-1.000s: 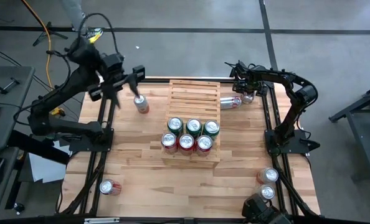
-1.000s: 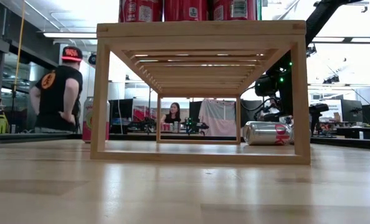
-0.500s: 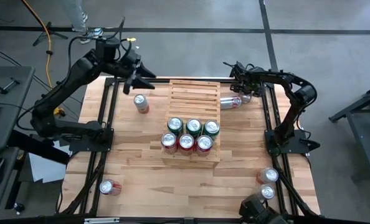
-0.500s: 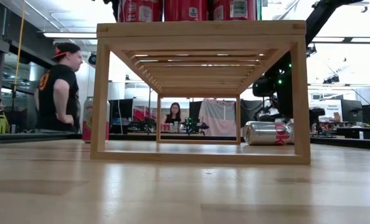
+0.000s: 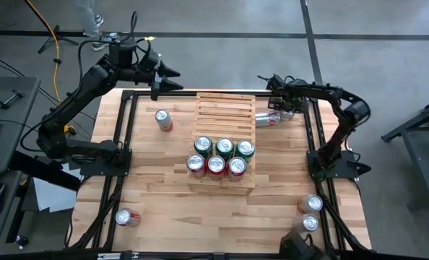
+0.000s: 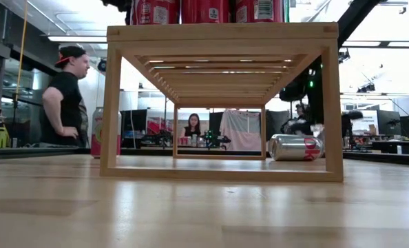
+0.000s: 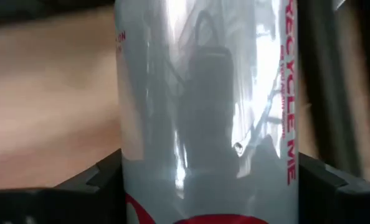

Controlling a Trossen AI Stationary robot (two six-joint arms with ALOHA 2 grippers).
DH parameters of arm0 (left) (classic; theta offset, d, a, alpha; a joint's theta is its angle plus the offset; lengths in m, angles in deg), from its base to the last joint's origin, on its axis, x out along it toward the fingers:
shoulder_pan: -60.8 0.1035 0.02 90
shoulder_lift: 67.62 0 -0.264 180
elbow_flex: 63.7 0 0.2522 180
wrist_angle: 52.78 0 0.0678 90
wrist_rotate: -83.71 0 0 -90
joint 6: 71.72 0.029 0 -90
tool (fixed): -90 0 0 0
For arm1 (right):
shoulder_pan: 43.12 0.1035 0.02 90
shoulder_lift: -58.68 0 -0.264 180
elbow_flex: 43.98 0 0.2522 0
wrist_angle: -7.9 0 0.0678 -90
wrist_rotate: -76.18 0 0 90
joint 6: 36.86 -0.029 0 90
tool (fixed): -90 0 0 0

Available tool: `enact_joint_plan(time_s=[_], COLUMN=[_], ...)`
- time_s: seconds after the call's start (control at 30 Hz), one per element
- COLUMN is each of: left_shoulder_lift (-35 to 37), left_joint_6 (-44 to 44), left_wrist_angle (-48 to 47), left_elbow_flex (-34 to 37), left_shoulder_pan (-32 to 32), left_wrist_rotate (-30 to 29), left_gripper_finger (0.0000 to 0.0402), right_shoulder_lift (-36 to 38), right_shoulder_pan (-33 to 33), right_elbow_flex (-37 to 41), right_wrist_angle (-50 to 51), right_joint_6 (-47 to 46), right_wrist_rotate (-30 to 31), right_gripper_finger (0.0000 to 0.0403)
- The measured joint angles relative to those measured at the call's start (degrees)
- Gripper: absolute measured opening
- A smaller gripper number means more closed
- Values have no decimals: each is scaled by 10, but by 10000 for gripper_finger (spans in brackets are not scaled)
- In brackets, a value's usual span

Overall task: Place canned beverage on shelf
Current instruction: Put the top left red-silver soda can on the shelf

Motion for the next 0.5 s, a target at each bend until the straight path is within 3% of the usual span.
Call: enact_joint_plan(time_s=[0.2,0.3,0.4,0.5], left_shoulder_lift=[0,0,-6,-16], left_joint_6=[-10,-10,-19,-44], left_wrist_angle=[25,35,61,109], left_elbow_flex=[0,0,0,0], left_shoulder_pan=[0,-3,-18,-43], left_wrist_rotate=[-7,-8,-10,-10], left_gripper_finger=[190,190,190,191], right_shoulder_lift=[122,203,278,337], right_shoulder_pan=[26,54,92,139], right_elbow_flex=[-21,-36,-48,-65], right_wrist_angle=[23,-10,-50,-79], right_joint_6=[90,166,270,343], right_wrist_rotate=[72,74,16,-79], right_gripper_finger=[283,283,283,283])
